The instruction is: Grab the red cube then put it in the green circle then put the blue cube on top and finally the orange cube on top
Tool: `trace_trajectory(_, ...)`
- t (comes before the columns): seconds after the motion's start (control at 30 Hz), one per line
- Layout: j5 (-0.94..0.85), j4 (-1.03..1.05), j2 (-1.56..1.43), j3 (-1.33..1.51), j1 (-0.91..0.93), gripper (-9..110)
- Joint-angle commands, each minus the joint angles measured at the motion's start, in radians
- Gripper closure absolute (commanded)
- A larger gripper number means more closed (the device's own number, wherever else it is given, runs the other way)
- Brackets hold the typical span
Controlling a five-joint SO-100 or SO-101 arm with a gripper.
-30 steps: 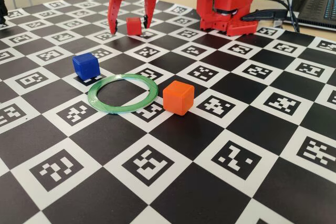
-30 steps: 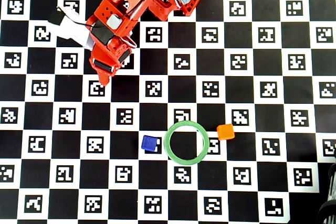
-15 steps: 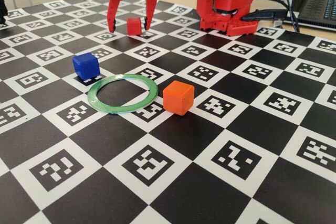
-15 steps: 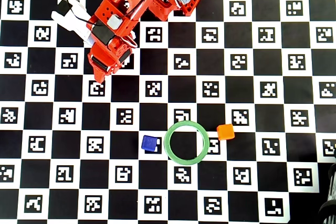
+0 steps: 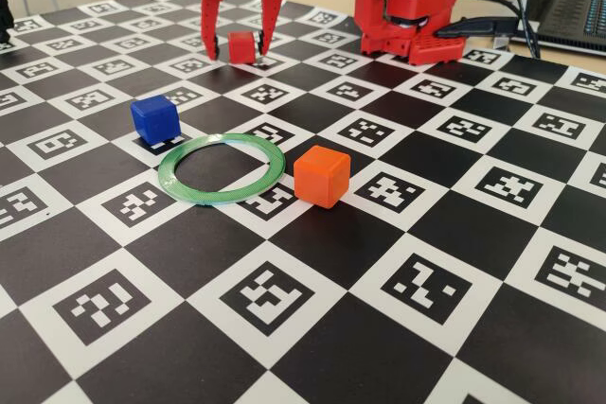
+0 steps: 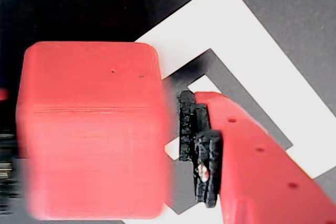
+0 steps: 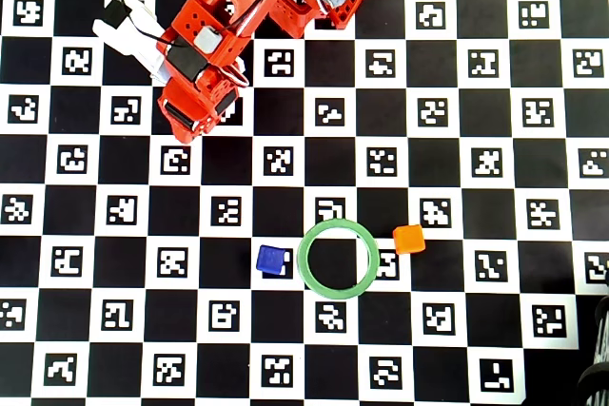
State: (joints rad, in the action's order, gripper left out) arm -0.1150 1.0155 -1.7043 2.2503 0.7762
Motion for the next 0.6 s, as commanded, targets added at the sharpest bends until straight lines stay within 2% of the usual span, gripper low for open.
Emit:
trace_trajectory(0.0,0.008,-0.008,-0.046,-0.005,-0.005,93)
trace_trajectory(0.27,-0.006,0.031,-0.072,-0.035,-0.003,96)
trace_trajectory(0.43,-0.057,0.235,-0.101,-0.233,-0.003,96)
trace_trajectory(0.57,-0.091,0.422,-0.072,-0.497,-0.04,97)
